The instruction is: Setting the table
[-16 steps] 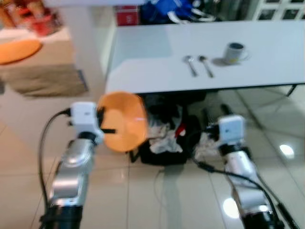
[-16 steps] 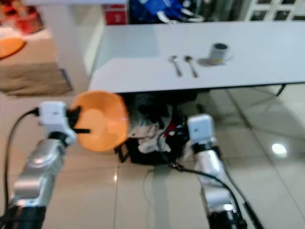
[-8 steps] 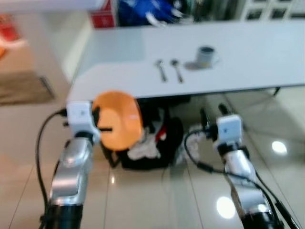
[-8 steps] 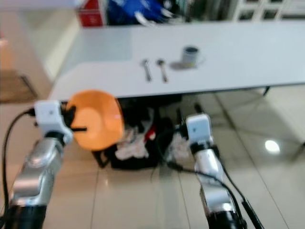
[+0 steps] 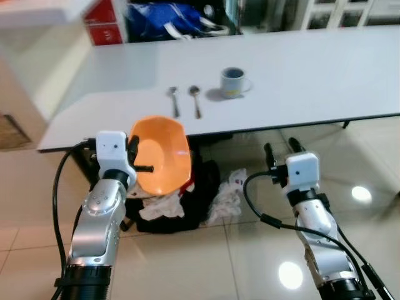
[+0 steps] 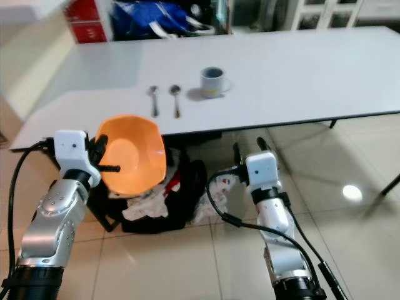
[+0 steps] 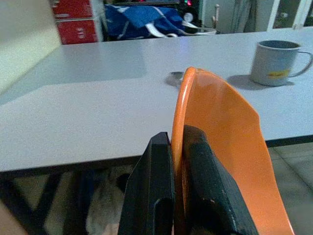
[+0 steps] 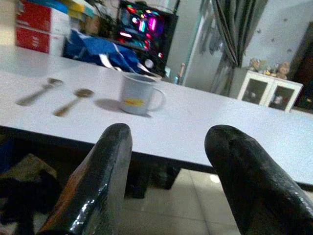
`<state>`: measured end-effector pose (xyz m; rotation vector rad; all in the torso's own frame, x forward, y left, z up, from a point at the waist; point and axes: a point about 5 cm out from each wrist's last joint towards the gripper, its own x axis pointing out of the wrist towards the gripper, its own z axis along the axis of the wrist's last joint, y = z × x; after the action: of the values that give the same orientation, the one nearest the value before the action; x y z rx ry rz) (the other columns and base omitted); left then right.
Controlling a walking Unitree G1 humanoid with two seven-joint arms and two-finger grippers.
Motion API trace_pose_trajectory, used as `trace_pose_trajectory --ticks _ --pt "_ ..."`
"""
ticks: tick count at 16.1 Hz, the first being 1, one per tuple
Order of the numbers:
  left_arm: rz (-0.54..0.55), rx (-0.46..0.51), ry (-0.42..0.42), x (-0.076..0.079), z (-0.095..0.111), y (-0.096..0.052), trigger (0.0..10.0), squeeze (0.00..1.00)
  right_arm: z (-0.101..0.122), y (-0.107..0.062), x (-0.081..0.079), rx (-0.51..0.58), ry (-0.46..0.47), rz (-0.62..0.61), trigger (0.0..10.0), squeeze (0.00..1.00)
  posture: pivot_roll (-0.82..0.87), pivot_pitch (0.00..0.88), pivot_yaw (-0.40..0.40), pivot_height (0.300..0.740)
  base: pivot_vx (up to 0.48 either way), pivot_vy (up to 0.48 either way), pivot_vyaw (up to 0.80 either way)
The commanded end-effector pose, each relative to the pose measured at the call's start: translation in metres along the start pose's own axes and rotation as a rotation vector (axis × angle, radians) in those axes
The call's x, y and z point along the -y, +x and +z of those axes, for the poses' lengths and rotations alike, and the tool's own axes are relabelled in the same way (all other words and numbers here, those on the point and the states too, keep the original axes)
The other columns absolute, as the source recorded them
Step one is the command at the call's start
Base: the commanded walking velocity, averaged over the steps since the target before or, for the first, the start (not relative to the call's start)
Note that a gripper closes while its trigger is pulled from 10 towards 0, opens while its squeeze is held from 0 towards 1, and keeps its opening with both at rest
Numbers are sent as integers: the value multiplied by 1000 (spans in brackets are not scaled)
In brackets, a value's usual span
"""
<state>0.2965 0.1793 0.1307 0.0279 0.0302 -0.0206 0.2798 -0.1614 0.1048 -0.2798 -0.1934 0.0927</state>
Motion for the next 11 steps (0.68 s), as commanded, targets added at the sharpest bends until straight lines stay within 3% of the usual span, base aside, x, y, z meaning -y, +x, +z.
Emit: trace_pose_trajectory --ticks 1,4,5,6,11 --pt "-31 65 0 7 14 3 0 0 -1 1 7 -4 -18 -14 10000 0 -122 0 79 740 0 0 0" --pt "-30 74 0 5 17 4 0 0 0 2 7 -4 -19 -12 10000 0 -122 0 79 740 0 0 0" --pt "-31 79 0 5 18 4 1373 0 0 1 7 -3 -19 -11 10000 0 -123 0 78 740 0 0 0" --pt "-29 83 -5 5 18 4 0 0 0 1 7 -3 -20 -11 10000 0 -123 0 78 740 0 0 0" --pt "11 74 -35 -3 17 6 0 0 -1 1 7 -4 -21 -10 10000 0 -122 0 77 740 354 -319 0"
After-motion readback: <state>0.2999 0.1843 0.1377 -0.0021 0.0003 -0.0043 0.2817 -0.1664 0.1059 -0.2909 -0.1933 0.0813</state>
